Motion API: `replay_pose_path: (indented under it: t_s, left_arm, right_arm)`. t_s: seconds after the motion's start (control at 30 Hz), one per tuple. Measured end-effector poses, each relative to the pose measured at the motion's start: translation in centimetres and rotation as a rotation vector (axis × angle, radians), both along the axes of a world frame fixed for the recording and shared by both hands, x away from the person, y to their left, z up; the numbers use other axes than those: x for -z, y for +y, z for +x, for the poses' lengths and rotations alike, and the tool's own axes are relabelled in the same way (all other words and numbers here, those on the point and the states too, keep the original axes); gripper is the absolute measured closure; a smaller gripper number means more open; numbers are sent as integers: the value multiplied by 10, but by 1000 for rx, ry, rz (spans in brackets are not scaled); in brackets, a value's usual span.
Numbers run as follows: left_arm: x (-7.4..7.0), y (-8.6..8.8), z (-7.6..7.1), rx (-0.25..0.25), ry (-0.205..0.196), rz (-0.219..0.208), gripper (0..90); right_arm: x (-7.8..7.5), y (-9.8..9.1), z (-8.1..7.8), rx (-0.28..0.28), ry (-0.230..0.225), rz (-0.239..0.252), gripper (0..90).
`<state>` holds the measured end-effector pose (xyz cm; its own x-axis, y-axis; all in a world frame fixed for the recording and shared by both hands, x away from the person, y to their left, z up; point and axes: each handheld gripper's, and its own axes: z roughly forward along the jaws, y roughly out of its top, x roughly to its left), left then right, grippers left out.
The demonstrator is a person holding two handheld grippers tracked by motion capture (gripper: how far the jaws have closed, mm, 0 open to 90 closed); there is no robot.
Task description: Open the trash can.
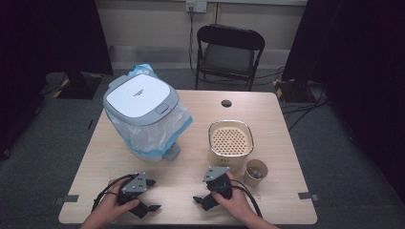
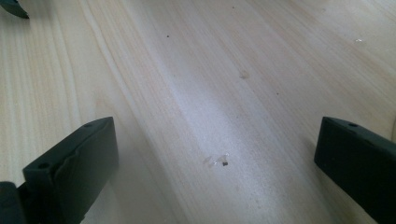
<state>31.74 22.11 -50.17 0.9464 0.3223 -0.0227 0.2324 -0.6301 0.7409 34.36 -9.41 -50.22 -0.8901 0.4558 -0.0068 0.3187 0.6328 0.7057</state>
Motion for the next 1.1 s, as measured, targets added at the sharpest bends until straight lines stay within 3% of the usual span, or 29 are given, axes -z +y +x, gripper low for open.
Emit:
replay_pose_path:
  t_s: [0.3,0.37,0.43,0.47,0.5,0.73,1.1]
  left_arm:
    - [0,0,0,-3,-2,1,125]
    - [0,0,0,0,0,1,125]
    - [0,0,0,-3,-1,0,125]
    - [0,0,0,-3,-1,0,125]
    - [0,0,0,-2,-1,4,125]
    - [0,0,0,-2,0,4,125]
    - [0,0,0,-2,0,4,125]
  right_arm:
    - [-4,1,3,-24,26,-44,2]
    - [-7,2,3,-36,40,-57,56]
    - [-11,2,4,-62,35,-67,182]
    - [-14,3,4,-64,40,-76,188]
    - [-16,3,4,-66,44,-78,148]
    - [-36,5,6,-93,68,-49,156]
    - [-72,11,10,-144,82,-50,164]
